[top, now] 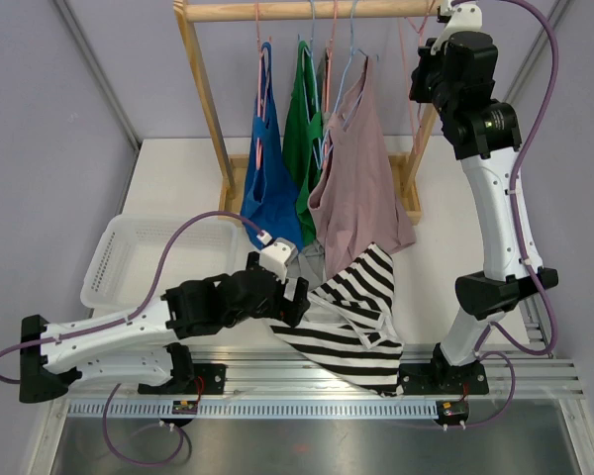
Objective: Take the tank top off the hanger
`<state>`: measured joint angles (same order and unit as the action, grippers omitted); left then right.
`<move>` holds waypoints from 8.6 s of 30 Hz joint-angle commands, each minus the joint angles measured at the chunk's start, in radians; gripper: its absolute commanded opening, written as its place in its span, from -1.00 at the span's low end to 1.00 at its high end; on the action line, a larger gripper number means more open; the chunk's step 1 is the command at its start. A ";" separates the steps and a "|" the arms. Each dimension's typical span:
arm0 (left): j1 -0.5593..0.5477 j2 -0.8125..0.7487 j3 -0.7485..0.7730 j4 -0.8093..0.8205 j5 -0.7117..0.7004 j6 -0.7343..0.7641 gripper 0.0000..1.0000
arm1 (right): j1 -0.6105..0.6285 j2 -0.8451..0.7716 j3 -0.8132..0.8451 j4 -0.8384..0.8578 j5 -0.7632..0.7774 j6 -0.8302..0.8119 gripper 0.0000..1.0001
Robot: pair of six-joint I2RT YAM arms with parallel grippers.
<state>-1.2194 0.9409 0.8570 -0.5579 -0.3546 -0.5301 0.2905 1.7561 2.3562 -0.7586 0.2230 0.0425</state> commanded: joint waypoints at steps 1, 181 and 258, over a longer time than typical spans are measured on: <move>-0.022 0.074 0.020 0.128 -0.024 -0.025 0.98 | -0.030 0.046 0.081 -0.051 -0.048 -0.020 -1.00; 1.124 -0.218 0.280 -0.372 0.436 0.259 0.98 | 0.161 0.146 0.216 -0.091 0.069 -0.035 -0.37; 0.052 0.404 0.804 0.217 0.013 0.209 0.98 | 0.134 -1.291 -0.854 -0.094 -0.459 0.092 -1.00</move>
<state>-1.1564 1.2800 1.5990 -0.3874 -0.2417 -0.3470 0.4271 0.4889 1.4803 -0.8993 -0.1715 0.1135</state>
